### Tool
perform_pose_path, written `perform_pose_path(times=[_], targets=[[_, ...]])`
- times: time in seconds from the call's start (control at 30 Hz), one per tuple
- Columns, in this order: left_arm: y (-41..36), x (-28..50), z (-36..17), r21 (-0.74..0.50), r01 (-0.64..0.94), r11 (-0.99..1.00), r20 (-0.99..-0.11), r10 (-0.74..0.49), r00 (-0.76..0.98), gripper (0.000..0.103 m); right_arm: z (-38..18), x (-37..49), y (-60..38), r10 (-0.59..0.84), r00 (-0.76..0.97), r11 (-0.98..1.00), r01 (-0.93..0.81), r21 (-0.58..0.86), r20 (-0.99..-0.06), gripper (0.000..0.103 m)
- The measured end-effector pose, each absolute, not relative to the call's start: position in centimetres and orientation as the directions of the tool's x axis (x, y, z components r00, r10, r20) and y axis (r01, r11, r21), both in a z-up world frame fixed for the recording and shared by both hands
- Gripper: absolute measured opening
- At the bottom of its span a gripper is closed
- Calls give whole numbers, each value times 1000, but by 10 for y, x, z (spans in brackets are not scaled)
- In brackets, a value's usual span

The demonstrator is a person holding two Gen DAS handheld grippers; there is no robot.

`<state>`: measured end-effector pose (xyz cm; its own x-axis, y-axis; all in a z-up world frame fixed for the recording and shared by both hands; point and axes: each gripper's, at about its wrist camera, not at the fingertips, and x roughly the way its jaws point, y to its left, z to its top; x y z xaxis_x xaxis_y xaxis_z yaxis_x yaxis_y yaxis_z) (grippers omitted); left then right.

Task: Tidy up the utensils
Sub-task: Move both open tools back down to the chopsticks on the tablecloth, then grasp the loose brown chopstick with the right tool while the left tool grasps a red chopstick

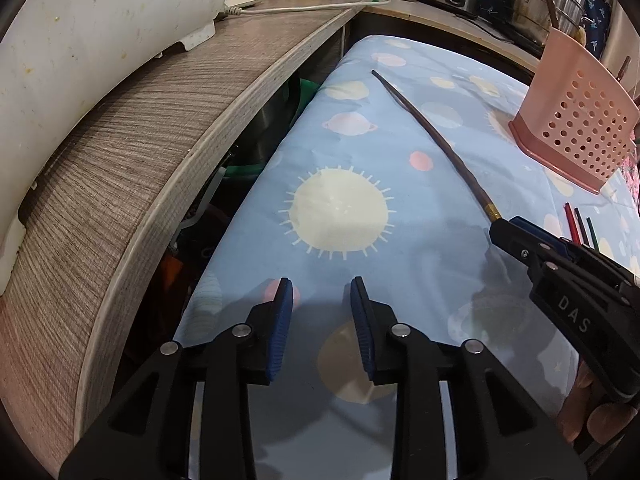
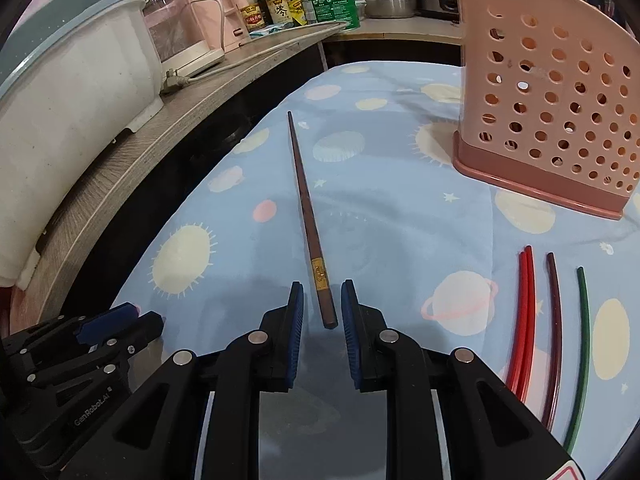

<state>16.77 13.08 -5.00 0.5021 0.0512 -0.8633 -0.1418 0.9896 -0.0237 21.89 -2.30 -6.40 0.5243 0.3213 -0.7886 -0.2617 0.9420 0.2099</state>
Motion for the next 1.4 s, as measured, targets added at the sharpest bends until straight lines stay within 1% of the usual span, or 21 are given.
perform_pose_path(times=[0.07, 0.1, 0.27, 0.4, 0.5, 0.53, 0.97, 1.13, 1.4], targets=[[131, 169, -50, -24, -143, 989, -863, 51, 502, 29, -65, 220, -22, 306, 530, 946, -260, 192, -791, 10], [131, 169, -50, -25, -143, 989, -863, 51, 502, 29, -65, 219, -22, 298, 531, 948, -261, 182, -793, 9], [128, 170, -48, -32, -138, 990, -861, 42, 507, 29, -62, 209, -26, 293, 530, 949, -260, 176, -796, 7], [122, 165, -41, -41, -122, 992, -855, 28, 518, 29, -49, 188, -37, 304, 552, 948, -260, 186, -777, 7], [114, 161, -34, -57, -103, 993, -847, 7, 531, 35, -30, 169, -50, 313, 583, 947, -255, 197, -750, 7], [111, 159, -32, -64, -95, 993, -844, -3, 536, 35, -23, 163, -56, 315, 594, 947, -249, 203, -740, 7], [51, 138, -10, -155, 39, 987, -823, -151, 547, 35, 61, 102, -164, 258, 755, 948, -76, 310, -603, 7], [24, 134, -2, -180, 109, 978, -814, -210, 541, 34, 83, 93, -192, 237, 796, 941, -46, 334, -557, 7], [-5, 129, 3, -183, 171, 968, -812, -247, 528, 34, 116, 79, -228, 198, 856, 934, -18, 356, -477, 7]])
